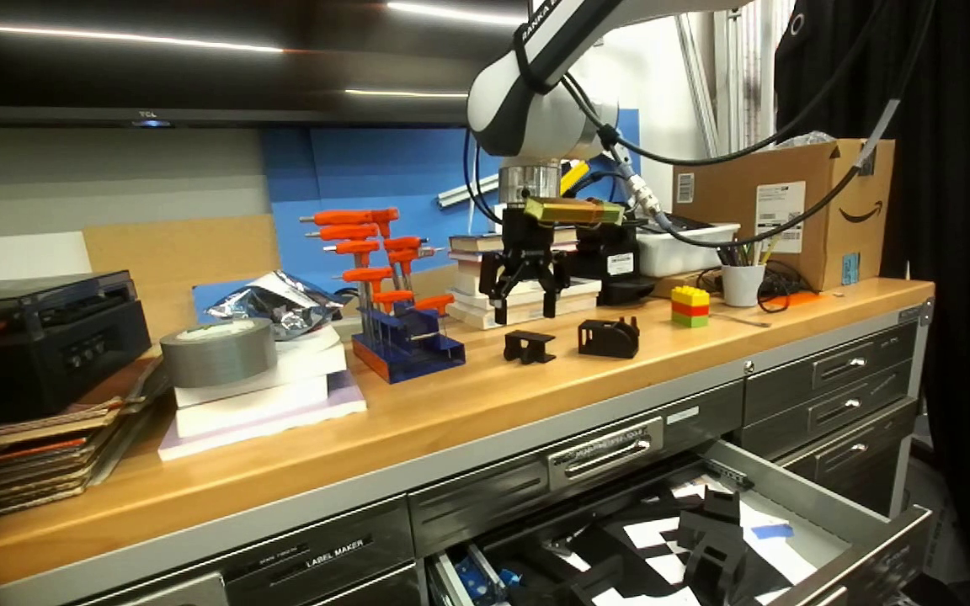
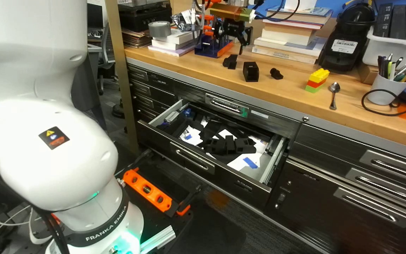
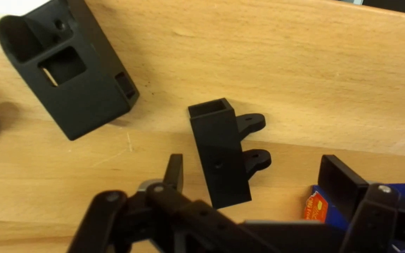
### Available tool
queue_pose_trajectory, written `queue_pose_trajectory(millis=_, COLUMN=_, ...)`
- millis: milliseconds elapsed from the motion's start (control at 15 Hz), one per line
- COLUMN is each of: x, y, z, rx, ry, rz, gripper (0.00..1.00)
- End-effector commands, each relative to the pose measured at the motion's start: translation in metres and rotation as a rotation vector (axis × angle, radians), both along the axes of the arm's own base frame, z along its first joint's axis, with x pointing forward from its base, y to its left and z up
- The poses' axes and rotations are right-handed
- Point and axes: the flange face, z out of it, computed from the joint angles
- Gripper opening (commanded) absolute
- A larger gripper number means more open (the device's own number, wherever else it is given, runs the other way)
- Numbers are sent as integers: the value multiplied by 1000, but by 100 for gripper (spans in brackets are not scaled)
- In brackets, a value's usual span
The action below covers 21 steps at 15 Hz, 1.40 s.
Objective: Pick up the black objects from the base top and put them in the open drawer and then close the drawer
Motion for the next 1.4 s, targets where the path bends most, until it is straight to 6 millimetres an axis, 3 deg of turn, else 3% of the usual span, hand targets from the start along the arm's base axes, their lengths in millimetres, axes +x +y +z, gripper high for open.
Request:
queue_pose_trajectory(millis=0, x=15, y=1, z=-2, rx=-47, ry=33, rz=5, gripper=100)
queue_pose_trajectory(millis=800, x=35, y=-3, z=-48, rx=-43, ry=160, rz=19, gripper=100)
queue_pose_trajectory(millis=867, x=36, y=-4, z=-49, rx=-43, ry=163, rz=21, gripper=75)
queue_pose_trajectory(millis=933, x=37, y=-4, z=-50, rx=-44, ry=167, rz=21, gripper=74)
queue_pose_trajectory(millis=1333, x=38, y=-8, z=-43, rx=-42, ry=171, rz=10, gripper=32)
